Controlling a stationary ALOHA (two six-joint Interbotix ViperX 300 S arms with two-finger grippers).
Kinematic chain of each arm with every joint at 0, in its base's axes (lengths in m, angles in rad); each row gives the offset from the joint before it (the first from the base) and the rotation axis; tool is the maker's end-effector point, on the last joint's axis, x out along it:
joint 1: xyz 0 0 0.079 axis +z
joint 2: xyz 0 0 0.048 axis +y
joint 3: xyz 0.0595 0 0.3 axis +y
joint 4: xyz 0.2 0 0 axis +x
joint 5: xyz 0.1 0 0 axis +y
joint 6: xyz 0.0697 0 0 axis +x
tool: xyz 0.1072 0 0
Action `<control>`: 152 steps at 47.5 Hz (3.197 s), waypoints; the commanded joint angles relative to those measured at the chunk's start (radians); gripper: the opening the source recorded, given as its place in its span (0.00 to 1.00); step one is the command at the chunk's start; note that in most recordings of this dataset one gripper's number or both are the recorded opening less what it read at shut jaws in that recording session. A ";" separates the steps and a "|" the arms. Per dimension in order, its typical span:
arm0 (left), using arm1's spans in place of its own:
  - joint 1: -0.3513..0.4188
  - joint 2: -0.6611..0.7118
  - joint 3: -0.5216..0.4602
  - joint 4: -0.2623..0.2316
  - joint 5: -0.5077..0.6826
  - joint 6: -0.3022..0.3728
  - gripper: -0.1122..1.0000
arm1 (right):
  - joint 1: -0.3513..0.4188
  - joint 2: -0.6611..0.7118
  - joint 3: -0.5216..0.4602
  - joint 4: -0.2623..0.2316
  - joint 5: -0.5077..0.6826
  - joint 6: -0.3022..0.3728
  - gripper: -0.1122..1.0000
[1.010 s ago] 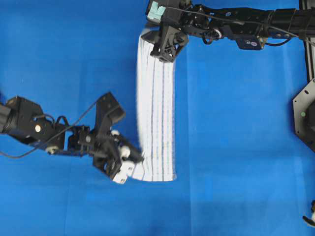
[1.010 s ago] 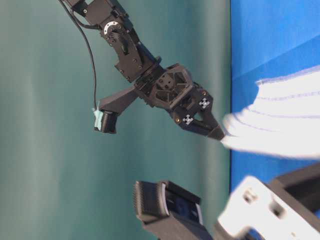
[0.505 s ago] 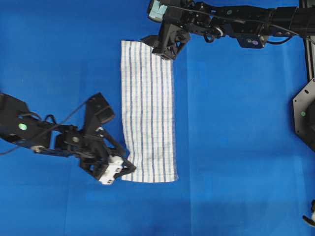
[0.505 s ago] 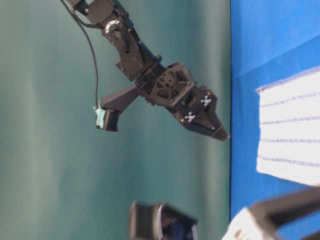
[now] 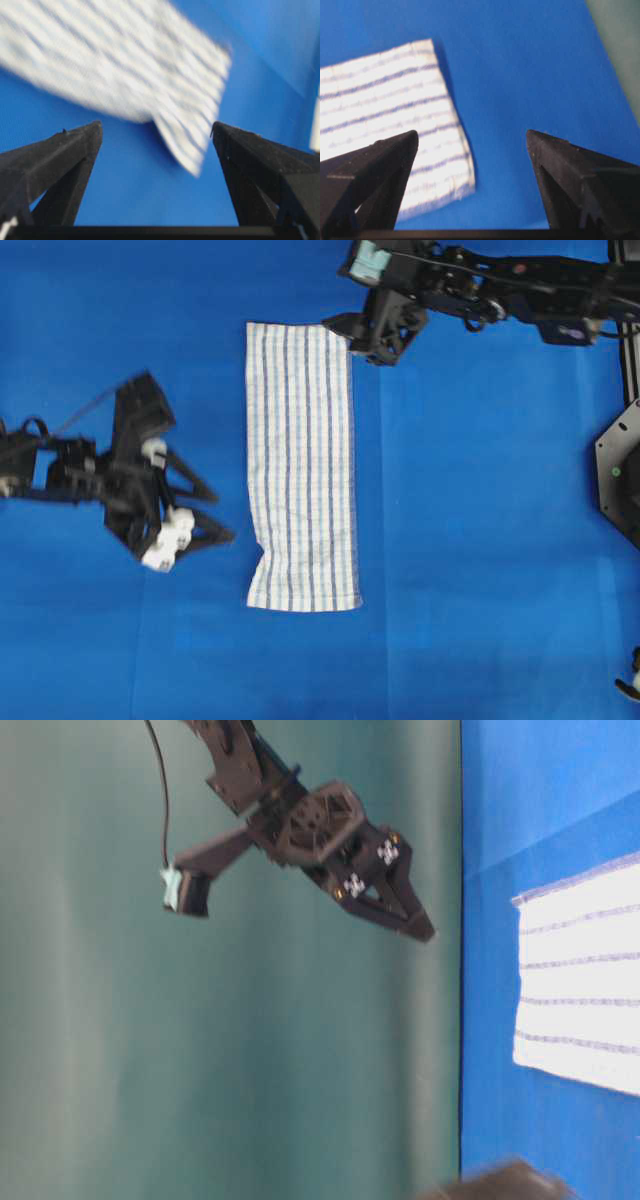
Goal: Fold the blue towel.
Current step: 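Lay the strip down and open both grippers, withdrawing them, then move both grippers to the strip's top end and pinch its corners, then lift the top end and fold it down onto the lower half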
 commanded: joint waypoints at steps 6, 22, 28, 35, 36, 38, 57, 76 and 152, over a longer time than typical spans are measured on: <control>0.192 -0.040 -0.025 0.005 -0.006 0.285 0.90 | -0.003 -0.084 0.058 0.000 -0.009 0.008 0.93; 0.333 -0.011 -0.080 0.003 -0.040 0.572 0.90 | 0.018 -0.141 0.117 0.005 -0.012 0.014 0.93; 0.344 -0.002 -0.094 0.003 -0.040 0.588 0.90 | 0.028 -0.141 0.117 0.005 -0.014 0.014 0.93; 0.373 0.012 -0.106 0.003 -0.041 0.601 0.90 | 0.028 -0.130 0.110 0.005 -0.032 0.014 0.92; 0.380 0.017 -0.109 0.003 -0.041 0.603 0.90 | 0.028 -0.127 0.107 0.003 -0.037 0.014 0.92; 0.400 0.029 -0.112 0.003 -0.049 0.611 0.89 | 0.025 -0.117 0.101 0.003 -0.046 0.012 0.92; 0.560 0.239 -0.144 0.005 -0.204 0.646 0.89 | -0.014 0.097 0.011 0.003 -0.083 0.012 0.92; 0.532 0.416 -0.190 0.005 -0.250 0.640 0.89 | -0.017 0.219 0.008 0.031 -0.152 0.017 0.92; 0.532 0.344 -0.209 0.011 -0.202 0.644 0.14 | -0.003 0.117 0.046 0.043 -0.167 0.009 0.18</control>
